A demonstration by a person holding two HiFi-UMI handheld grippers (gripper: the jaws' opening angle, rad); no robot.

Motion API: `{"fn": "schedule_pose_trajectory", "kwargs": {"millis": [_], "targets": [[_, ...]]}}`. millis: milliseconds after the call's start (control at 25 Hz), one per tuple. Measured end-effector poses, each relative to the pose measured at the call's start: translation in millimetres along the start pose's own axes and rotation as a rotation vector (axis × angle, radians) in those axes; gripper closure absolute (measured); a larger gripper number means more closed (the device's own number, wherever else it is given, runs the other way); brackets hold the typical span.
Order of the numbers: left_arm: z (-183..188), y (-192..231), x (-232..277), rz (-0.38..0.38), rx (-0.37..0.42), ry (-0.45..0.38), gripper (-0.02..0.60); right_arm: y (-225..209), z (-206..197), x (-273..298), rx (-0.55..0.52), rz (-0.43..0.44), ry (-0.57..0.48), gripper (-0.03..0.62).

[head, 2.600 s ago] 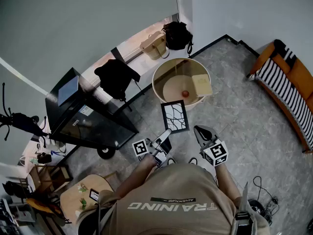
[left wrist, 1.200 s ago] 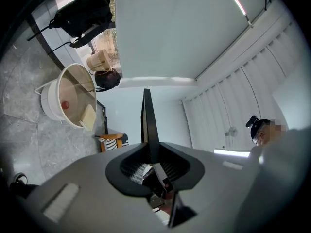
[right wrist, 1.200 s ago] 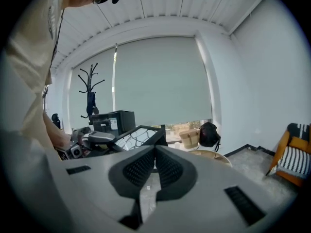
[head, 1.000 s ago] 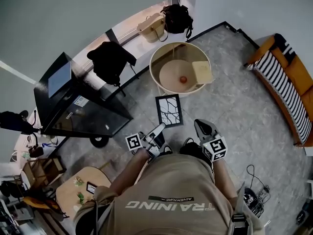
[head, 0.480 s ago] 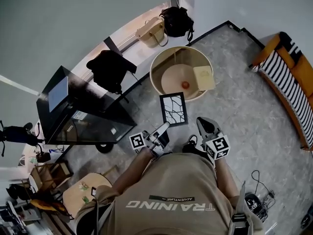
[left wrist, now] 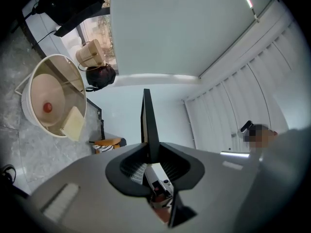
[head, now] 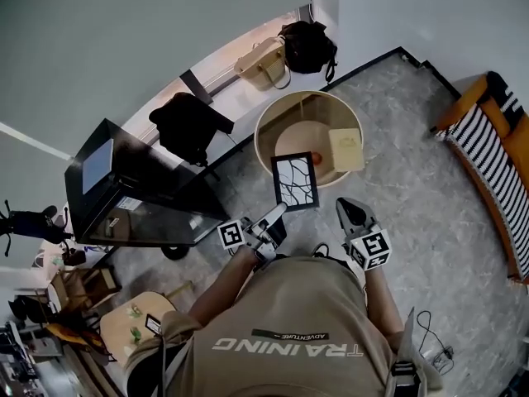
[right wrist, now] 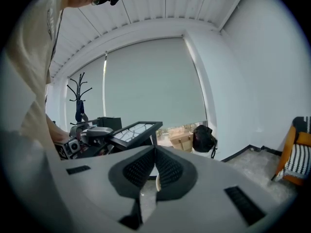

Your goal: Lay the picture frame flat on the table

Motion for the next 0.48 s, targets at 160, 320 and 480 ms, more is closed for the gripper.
{"fn": "schedule_pose_trajectory", "kwargs": {"millis": [160, 320, 480], "targets": [[1.1, 4.4, 22.5, 0.000, 0.009, -0.020, 0.505, -18.6, -0.6, -1.8, -0.011, 0.033, 0.009, 0.586], [5.7, 7.3, 39.7, 0.001, -0.006, -0.039, 0.505, -35.5, -3.9, 1.0, -0.001, 0.041, 0.007, 0.586], [21.3, 13.3, 42.5, 0.019, -0.009, -0.028, 0.505, -44.5, -4.2, 17.2, 0.025, 0.037, 0.006, 0.586]]}}
Point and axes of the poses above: the fingertips, and each gripper's own axes: x forward along the fingers, y to its left, z out of its top, the point moved 4 cm from there along -x, backward along the fingers, and after that the axes turned 12 degrees about z, right-handed, at the moved point
